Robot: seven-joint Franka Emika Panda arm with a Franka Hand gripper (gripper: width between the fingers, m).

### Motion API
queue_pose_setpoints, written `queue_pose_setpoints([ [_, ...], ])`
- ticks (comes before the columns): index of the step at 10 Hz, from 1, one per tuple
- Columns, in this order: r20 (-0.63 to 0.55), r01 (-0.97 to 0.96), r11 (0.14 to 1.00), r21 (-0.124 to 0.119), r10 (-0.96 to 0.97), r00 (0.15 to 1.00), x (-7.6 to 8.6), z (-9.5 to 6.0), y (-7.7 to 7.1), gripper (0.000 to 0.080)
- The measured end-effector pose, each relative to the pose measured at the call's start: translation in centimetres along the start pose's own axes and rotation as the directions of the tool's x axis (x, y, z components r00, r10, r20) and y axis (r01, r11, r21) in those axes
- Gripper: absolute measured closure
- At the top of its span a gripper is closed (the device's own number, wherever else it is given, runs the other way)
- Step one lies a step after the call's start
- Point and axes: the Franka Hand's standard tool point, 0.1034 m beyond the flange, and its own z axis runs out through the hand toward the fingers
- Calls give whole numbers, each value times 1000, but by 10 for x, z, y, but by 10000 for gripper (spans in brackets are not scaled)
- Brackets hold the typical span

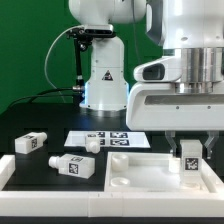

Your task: Assemble one leg

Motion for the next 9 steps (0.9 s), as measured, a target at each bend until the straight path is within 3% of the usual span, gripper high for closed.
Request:
queue_pose_setpoints([
  [1,0,-28,1000,0,28,1000,0,0,0,511],
  [4,15,-464,886,4,464,886,-5,3,-10,511],
  [5,13,-591,807,1,591,807,-6,4,-13,511],
  [6,8,-731,682,30,731,683,-4,4,-15,511],
  [8,34,-907,418,48,907,420,-4,5,-17,511],
  [9,37,-924,378,47,924,380,-4,5,-17,511],
])
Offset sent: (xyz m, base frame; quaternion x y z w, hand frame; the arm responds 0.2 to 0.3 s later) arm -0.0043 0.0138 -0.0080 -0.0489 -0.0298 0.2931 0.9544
